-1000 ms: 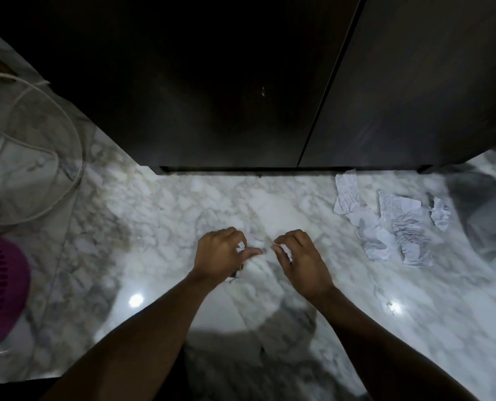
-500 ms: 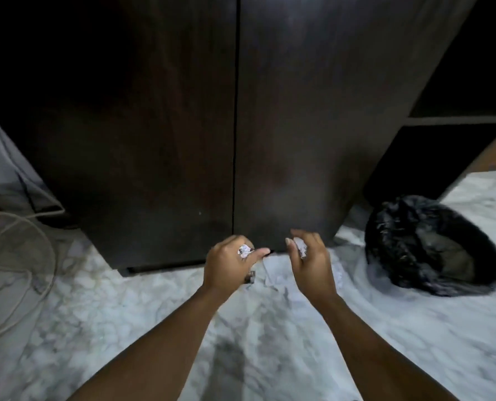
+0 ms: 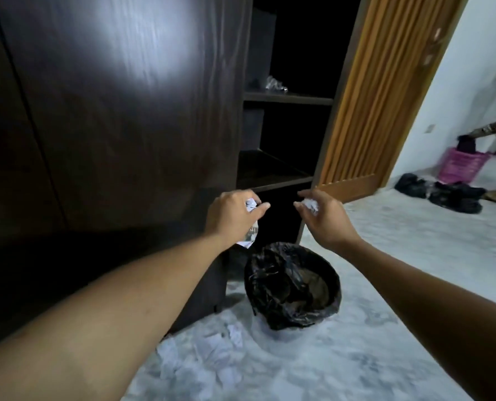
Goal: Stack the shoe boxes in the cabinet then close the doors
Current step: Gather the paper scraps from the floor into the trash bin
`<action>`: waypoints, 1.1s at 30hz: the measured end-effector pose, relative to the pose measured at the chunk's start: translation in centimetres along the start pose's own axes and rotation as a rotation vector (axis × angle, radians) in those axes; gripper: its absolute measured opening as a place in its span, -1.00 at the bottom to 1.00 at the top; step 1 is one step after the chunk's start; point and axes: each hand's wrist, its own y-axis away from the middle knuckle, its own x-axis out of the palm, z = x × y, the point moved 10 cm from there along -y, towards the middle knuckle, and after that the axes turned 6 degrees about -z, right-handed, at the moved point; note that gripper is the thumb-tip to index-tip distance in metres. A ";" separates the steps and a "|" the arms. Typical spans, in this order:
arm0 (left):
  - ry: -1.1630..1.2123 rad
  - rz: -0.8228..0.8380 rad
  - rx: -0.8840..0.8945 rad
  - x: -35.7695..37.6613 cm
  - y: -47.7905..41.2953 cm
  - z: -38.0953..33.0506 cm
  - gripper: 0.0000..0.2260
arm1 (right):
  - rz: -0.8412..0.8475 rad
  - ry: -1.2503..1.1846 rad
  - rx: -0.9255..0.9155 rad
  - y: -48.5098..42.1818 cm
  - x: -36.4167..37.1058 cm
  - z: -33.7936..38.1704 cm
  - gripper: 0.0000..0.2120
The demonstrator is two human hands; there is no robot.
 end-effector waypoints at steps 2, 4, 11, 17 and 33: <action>0.032 0.034 -0.042 4.2 -0.2 0.2 -0.79 | 0.012 -0.027 0.127 -0.1 1.3 -4.4 -0.74; 0.038 0.100 -0.105 9.1 1.5 1.7 -0.78 | 0.097 -0.009 0.253 0.9 4.5 -9.3 -0.78; 0.106 0.282 -0.306 20.8 4.6 7.9 -0.67 | 0.259 -0.198 0.775 4.0 10.7 -18.2 -0.60; 0.473 0.485 -0.607 24.7 5.5 7.4 -0.42 | 0.214 -0.488 0.943 4.0 12.5 -18.9 -0.24; -0.069 0.558 -0.297 8.4 2.7 6.0 -0.51 | 0.219 -0.369 0.634 0.9 8.5 -5.1 -0.72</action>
